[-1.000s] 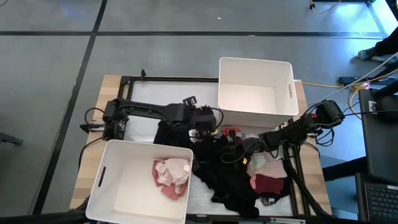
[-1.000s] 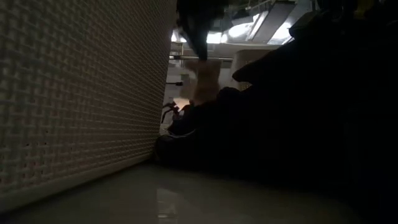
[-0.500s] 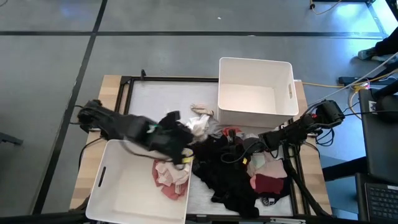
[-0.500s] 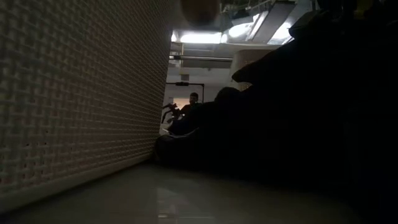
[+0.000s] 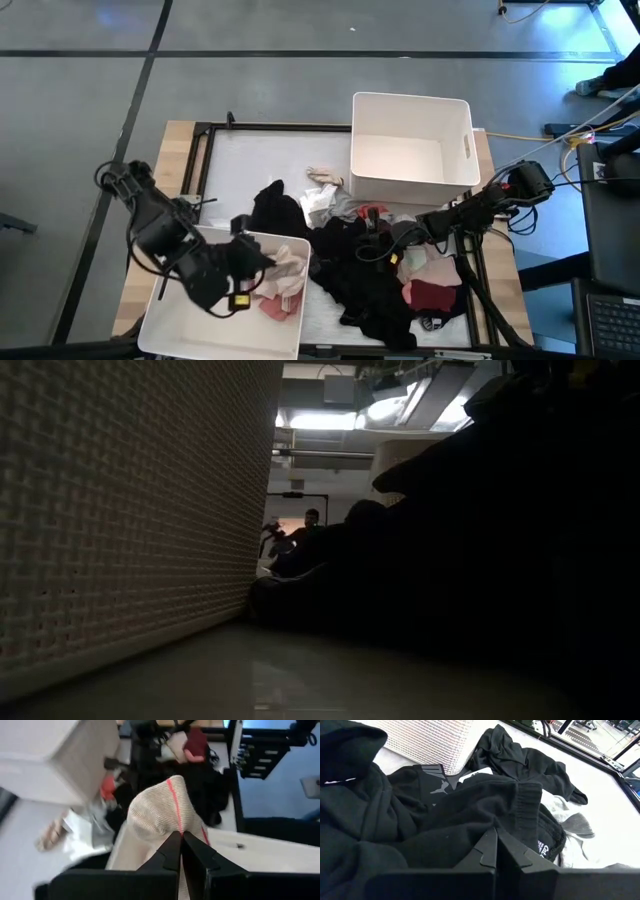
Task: Sort clothes
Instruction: Put the stripe sock into the bottom white bin
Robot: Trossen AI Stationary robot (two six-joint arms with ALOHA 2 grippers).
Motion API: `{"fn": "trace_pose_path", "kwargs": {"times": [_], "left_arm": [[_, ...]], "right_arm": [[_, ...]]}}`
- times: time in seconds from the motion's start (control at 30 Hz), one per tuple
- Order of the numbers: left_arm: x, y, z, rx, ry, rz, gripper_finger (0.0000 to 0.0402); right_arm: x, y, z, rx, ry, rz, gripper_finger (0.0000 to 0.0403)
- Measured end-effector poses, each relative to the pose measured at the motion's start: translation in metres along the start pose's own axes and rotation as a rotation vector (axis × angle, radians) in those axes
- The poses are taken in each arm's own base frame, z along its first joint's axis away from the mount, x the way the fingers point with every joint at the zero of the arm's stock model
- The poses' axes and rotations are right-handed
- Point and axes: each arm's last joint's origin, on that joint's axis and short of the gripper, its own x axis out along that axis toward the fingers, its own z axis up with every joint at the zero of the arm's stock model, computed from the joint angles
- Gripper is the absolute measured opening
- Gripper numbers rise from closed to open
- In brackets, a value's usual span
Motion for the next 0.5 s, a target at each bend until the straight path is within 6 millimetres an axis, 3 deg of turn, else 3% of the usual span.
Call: {"fn": "trace_pose_path", "kwargs": {"times": [0.13,0.5], "left_arm": [[0.003,-0.006,-0.018,-0.054,0.062,0.023,0.0003],[0.037,-0.007,-0.052,-0.116,0.150,0.133,0.0003]], "right_arm": [[0.000,0.000,0.000,0.000,-0.001,-0.001,0.0005],[0.000,0.000,0.001,0.002,-0.008,-0.002,0.0005]]}}
